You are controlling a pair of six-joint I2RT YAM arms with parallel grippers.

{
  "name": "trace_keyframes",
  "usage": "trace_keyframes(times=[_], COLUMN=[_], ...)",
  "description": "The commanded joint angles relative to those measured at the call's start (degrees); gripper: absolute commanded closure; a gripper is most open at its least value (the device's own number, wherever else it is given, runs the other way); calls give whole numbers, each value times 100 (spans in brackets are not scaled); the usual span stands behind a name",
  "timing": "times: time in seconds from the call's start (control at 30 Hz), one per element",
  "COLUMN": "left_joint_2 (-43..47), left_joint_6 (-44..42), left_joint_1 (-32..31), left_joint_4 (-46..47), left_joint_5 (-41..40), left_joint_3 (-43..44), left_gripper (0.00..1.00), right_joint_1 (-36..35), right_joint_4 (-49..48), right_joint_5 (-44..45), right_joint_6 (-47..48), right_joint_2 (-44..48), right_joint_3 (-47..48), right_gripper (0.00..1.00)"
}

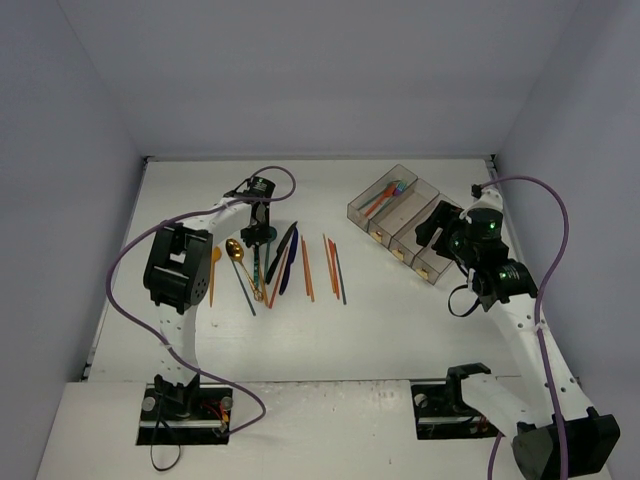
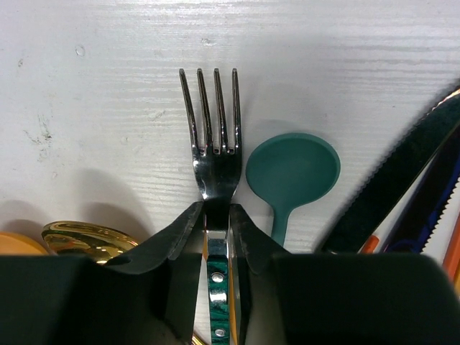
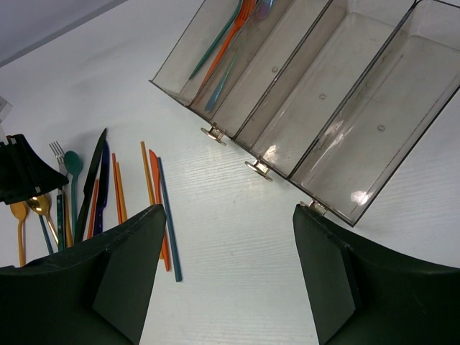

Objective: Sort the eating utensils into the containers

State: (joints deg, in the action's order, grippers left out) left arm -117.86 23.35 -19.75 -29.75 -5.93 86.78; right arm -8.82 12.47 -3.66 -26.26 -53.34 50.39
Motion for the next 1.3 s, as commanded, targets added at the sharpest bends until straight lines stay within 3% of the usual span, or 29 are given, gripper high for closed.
trace_keyframes(times=[0.0, 0.13, 0.43, 0.83, 1.27], left_joint_2=[36, 96, 641, 1416, 2461], left_joint_6=[65, -18, -20, 894, 1798], left_joint_1=[59, 67, 154, 191, -91], left_joint_4=[-254, -285, -639, -939, -679], left_joint_5=[-167, -217, -332, 726, 1549], left_joint_3=[18, 128, 803, 1125, 1010], left_gripper=[93, 100, 100, 100, 100], right_joint_1=[-6, -4, -239, -2483, -3625], right_joint_4=[-149, -149, -174, -989, -1889], right_joint_5=[6, -33, -390, -172, -471], right_joint_6=[51, 62, 227, 45, -230], right_joint_2=[74, 30, -361, -1633, -3424], right_joint_3=[89, 146, 665, 1514, 2521], right_gripper=[31, 31, 31, 28, 26])
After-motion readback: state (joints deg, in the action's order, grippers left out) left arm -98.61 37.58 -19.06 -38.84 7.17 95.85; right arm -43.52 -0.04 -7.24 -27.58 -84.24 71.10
